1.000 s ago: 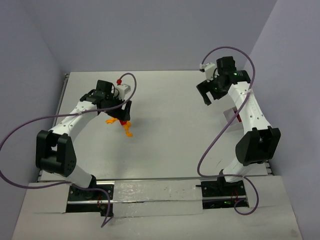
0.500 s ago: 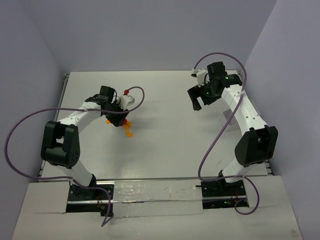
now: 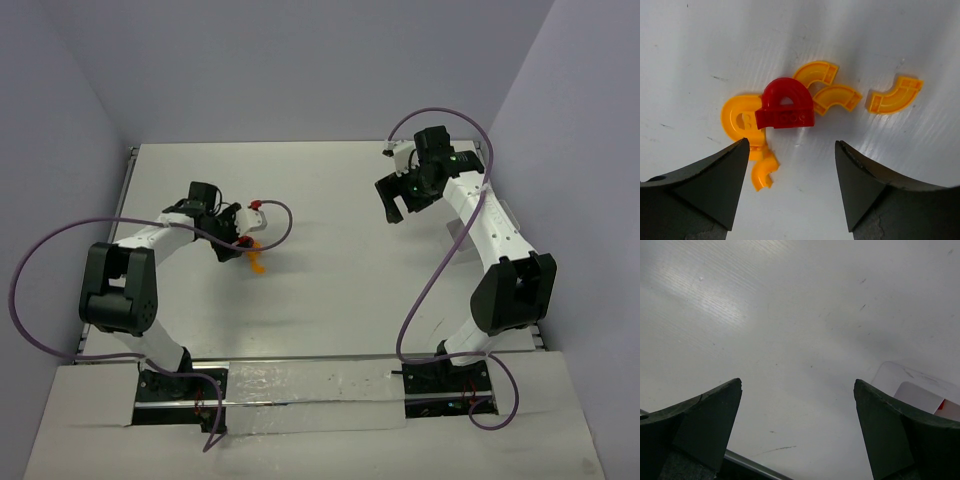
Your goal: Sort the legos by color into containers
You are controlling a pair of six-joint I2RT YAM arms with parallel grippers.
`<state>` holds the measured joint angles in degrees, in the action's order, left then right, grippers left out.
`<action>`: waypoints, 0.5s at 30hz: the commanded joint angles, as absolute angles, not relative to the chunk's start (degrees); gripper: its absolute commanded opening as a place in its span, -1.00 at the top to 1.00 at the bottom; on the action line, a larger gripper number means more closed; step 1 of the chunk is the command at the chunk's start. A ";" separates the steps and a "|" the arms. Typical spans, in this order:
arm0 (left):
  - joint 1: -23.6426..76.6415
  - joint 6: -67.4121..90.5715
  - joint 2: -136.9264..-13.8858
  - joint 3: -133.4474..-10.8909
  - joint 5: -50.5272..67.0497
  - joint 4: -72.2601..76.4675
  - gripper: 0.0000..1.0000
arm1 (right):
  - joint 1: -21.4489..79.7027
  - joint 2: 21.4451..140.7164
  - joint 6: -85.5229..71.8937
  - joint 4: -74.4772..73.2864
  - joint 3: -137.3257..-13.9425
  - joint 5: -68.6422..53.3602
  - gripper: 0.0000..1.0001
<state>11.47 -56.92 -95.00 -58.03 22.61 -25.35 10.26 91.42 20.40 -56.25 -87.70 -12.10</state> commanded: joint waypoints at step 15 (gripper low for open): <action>7.21 -89.07 -107.15 -74.71 41.09 -43.14 -0.71 | 10.55 89.99 20.04 -55.47 -87.30 -10.72 -0.99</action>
<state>7.40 -83.38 -104.01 -69.67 35.19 -35.38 10.26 91.42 20.38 -56.25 -87.70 -11.57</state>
